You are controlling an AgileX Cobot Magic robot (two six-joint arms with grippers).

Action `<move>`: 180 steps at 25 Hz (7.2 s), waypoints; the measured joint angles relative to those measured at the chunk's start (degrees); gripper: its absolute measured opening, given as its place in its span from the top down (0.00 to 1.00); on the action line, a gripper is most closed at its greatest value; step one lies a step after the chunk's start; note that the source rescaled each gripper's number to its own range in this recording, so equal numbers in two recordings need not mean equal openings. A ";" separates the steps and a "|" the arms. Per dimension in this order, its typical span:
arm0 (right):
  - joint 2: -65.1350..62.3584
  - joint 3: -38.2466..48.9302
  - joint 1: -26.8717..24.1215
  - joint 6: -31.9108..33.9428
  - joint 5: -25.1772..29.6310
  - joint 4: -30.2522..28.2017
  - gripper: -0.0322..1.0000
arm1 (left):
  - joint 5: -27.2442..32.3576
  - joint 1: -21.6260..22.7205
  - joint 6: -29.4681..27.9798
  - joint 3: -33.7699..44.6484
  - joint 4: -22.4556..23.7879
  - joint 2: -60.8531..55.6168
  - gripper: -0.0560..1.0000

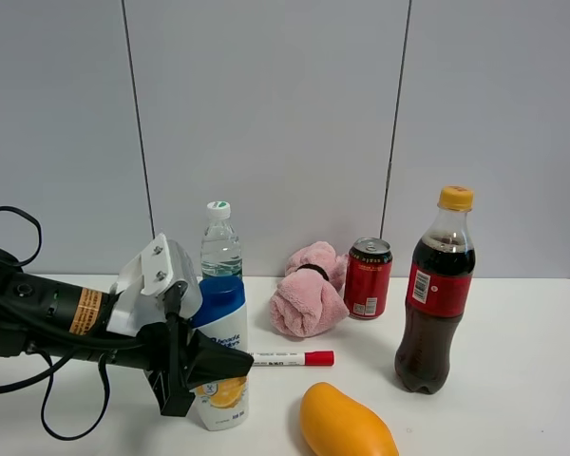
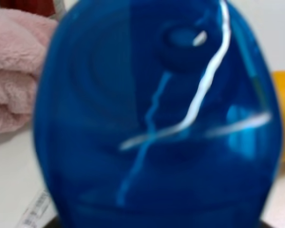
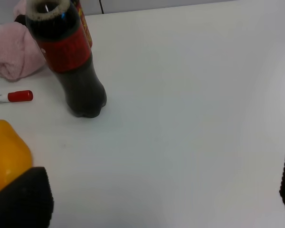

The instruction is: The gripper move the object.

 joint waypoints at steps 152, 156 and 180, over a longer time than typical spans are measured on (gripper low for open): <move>0.00 0.00 0.00 1.22 0.00 -1.23 0.00 | 44.97 -27.33 -2.08 -9.12 -28.12 -19.66 0.34; 0.00 0.00 0.00 1.22 0.00 -1.23 0.00 | 61.54 -18.55 2.65 -9.42 -29.67 -29.31 0.34; 0.00 0.00 0.00 1.22 -0.05 -1.23 0.00 | 110.23 35.92 35.52 -7.79 -64.33 -87.04 0.12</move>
